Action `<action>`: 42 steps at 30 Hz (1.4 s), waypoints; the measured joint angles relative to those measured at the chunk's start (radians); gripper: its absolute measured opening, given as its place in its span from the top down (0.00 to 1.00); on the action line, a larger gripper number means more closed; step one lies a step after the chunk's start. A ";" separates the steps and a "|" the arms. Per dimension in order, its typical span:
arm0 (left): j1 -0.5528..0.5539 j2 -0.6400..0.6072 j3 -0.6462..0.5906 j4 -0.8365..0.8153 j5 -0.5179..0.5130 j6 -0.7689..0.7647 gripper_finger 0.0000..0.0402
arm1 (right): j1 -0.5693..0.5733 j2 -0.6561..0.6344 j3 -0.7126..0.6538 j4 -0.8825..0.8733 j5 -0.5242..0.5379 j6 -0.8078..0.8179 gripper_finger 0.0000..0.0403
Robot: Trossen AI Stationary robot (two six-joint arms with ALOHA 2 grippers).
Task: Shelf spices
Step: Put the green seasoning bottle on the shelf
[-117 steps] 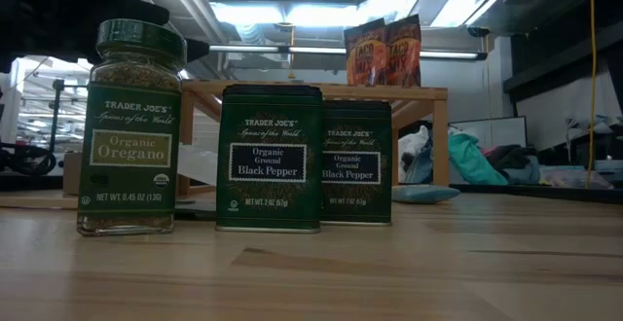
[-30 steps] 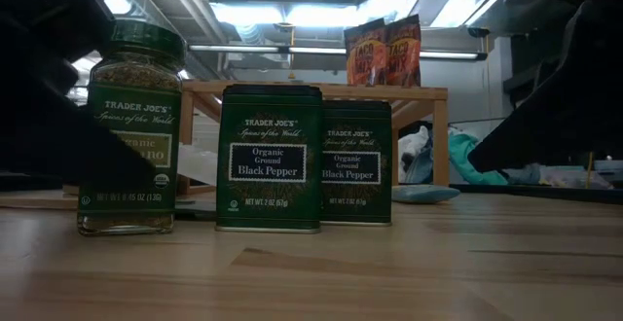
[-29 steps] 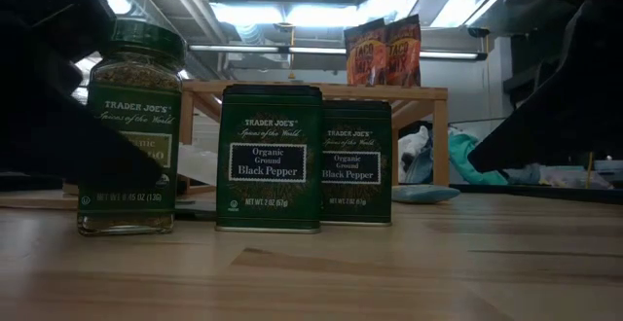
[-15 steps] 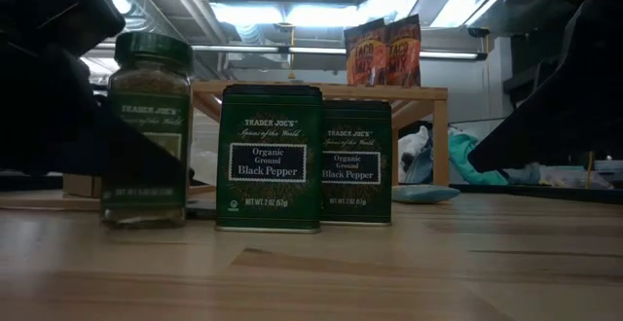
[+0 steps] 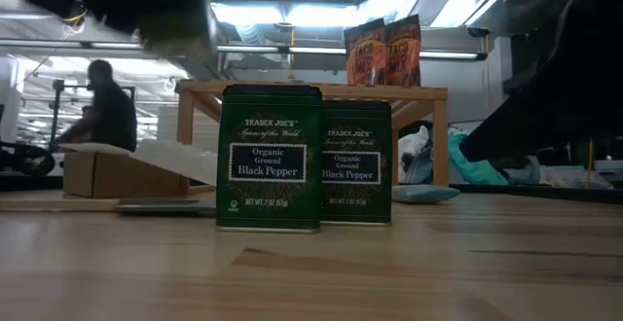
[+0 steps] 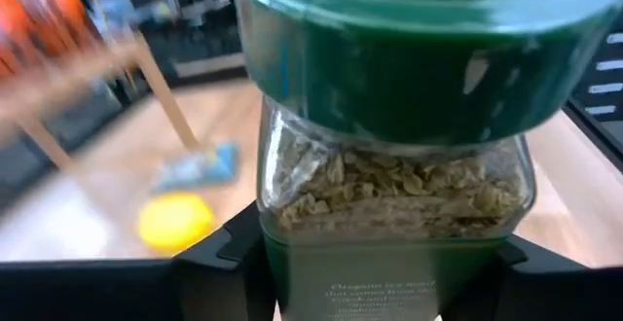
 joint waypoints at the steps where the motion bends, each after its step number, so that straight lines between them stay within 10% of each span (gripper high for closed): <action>1: 0.011 -0.038 0.000 -0.008 0.000 0.057 0.54 | 0.000 0.000 0.000 0.001 0.004 0.000 0.38; 7: 0.126 -0.263 0.000 -0.031 0.090 0.321 0.54 | 0.000 0.000 0.000 0.017 0.007 0.009 0.38; 19: 0.644 -0.555 0.000 -0.282 0.657 0.378 0.54 | 0.000 0.000 0.000 0.111 0.023 0.001 0.38; 28: 1.015 -0.515 0.000 -0.252 1.096 0.345 0.54 | -0.012 0.000 0.000 0.114 0.056 0.010 0.38; 42: 1.210 -0.224 0.245 -0.263 1.360 0.351 0.54 | -0.087 0.000 0.000 0.125 0.006 0.002 0.38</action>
